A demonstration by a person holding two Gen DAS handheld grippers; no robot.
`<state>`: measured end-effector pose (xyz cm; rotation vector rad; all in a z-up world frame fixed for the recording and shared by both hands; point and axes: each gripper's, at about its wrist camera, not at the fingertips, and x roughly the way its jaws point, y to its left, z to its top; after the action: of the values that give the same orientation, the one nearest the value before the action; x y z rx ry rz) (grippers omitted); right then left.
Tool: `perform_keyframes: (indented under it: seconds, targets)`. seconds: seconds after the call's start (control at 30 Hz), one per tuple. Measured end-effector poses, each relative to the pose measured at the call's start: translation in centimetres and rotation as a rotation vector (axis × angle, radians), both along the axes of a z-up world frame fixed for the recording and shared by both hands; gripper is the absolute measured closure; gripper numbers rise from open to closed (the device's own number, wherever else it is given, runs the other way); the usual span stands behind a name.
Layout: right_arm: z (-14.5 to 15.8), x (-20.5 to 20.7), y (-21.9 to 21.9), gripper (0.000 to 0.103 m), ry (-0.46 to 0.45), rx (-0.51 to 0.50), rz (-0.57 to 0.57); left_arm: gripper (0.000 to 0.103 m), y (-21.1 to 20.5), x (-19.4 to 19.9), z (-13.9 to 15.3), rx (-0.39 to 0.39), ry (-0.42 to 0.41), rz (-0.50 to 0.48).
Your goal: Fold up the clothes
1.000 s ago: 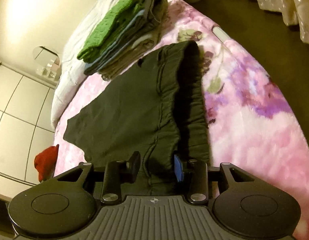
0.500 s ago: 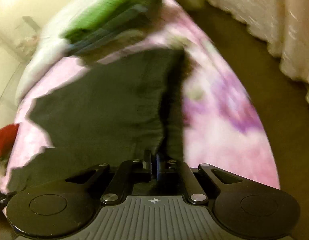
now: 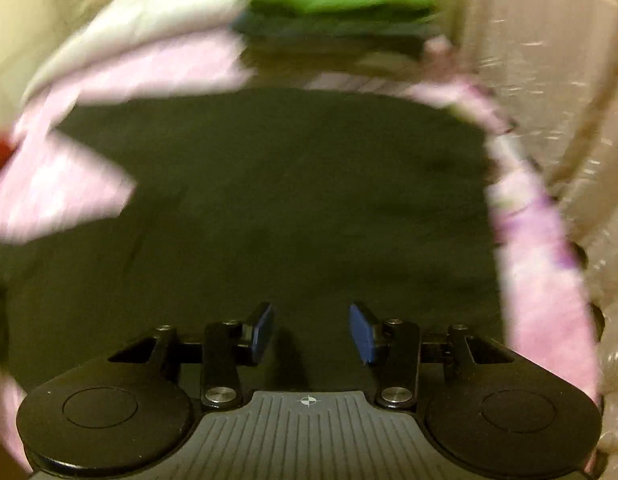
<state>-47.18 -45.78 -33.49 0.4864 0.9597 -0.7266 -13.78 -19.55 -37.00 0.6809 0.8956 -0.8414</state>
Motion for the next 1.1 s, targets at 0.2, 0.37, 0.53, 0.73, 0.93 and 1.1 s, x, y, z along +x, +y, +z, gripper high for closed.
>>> perform_keyframes:
  seconds: [0.2,0.37,0.53,0.73,0.93,1.1]
  targets:
    - [-0.9,-1.2,2.7,0.057,0.129,-0.001,-0.08,0.061,4.6,7.7,-0.3,0.021,-0.076,0.048]
    - [0.3,-0.5,3.0,0.057,0.203,0.022,-0.225,0.078,6.1,13.0,0.2,0.013,-0.069,0.06]
    - [1.0,2.9,5.7,0.057,0.096,-0.024,-0.259,0.079,6.8,16.8,0.1,0.008,-0.074,-0.002]
    - [0.1,1.3,8.9,0.056,0.182,0.029,-0.235,0.067,10.3,22.7,-0.2,0.027,-0.145,0.186]
    - [2.6,0.9,8.8,0.055,0.16,-0.016,-0.325,0.082,10.3,22.3,2.2,-0.024,-0.117,0.217]
    - [0.1,0.2,9.1,0.053,0.182,0.008,-0.338,0.079,10.3,17.8,3.5,-0.001,-0.059,0.198]
